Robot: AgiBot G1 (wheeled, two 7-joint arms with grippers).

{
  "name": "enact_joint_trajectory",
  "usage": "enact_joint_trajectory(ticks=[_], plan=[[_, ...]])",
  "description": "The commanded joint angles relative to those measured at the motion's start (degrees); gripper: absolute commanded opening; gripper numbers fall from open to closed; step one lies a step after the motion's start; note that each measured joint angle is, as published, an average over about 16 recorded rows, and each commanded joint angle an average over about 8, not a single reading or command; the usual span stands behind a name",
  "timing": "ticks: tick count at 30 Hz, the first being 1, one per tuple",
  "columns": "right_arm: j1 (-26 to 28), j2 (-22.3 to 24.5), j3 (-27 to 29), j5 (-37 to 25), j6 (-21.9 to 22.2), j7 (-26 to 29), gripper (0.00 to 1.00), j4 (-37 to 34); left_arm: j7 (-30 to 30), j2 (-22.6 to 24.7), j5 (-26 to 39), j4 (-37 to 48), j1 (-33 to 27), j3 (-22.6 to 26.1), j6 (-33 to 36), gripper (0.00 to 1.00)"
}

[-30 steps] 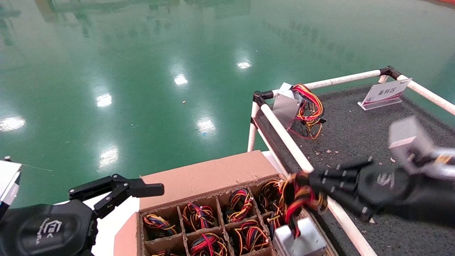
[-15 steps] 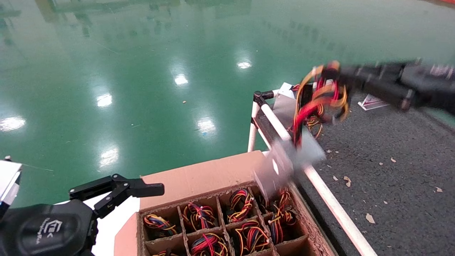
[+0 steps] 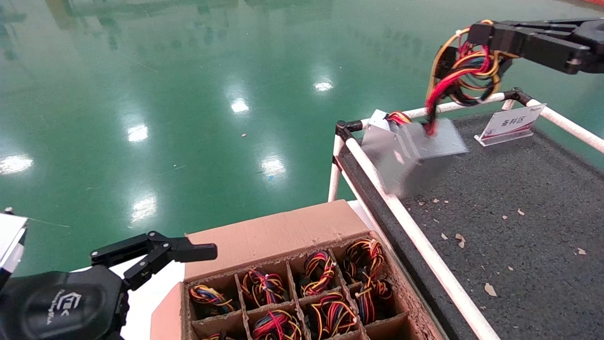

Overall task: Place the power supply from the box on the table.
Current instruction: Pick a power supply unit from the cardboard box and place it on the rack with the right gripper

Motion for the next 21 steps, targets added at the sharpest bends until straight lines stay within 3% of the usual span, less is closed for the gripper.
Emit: enact_joint_trajectory(ticks=[1,10,21], plan=[[1.30,-0.34,-0.22,-0.71,-0.77,-1.34,0.00,-2.64,0.00,0.00,0.00,0.00,0.00,0.00,0.00,1.00],[2.40,0.58,-0.67,-1.53,-4.58,-5.24,0.00,-10.45,0.00,0.00,0.00,0.00,0.00,0.00,0.00,1.00],[2.88,-2.15,-1.21,-2.63,-4.09,-10.01,0.00,-17.70,0.00,0.00,0.00,0.00,0.00,0.01,0.00,1.00]])
